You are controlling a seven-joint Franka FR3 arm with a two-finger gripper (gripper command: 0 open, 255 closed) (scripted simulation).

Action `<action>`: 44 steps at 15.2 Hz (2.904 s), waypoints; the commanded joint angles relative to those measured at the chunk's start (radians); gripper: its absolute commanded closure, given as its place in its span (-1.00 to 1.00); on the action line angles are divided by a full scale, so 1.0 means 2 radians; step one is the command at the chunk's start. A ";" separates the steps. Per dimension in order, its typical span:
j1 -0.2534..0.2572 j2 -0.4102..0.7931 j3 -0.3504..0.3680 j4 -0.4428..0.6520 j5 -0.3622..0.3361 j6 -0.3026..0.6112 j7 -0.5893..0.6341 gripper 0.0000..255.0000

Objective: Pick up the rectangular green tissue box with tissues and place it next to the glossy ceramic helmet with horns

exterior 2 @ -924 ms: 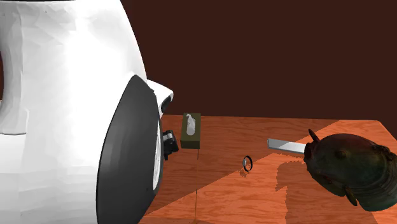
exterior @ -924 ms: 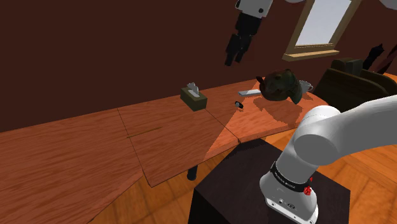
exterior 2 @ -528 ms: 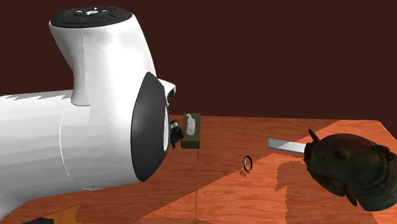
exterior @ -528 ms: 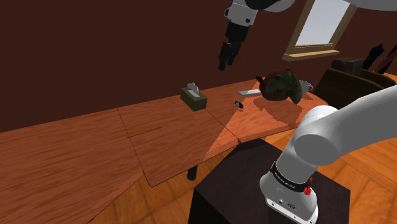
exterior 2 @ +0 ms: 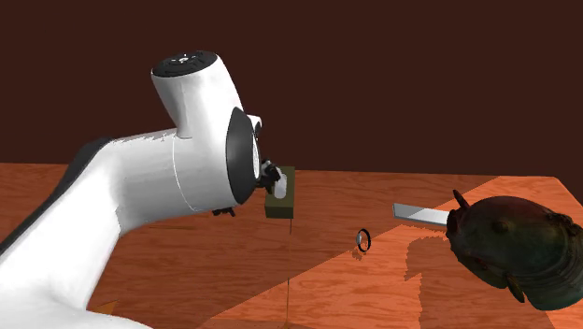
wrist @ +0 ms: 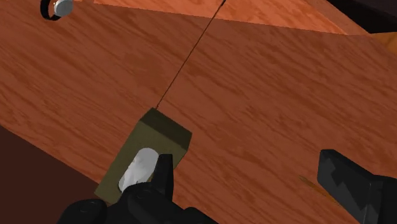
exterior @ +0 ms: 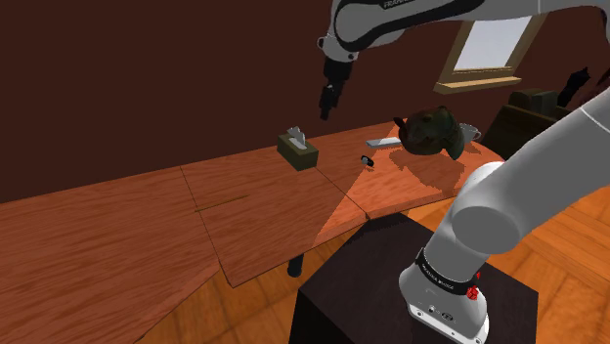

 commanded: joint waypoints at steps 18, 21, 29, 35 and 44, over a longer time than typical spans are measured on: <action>-0.004 0.355 -0.010 0.230 -0.133 0.139 -0.098 -1.00; -0.003 0.402 -0.012 0.276 -0.147 0.145 -0.109 -1.00; -0.013 0.437 -0.017 0.280 -0.150 0.178 -0.108 -1.00; -0.013 0.437 -0.017 0.280 -0.150 0.178 -0.108 -1.00; -0.013 0.439 -0.016 0.284 -0.149 0.176 -0.109 1.00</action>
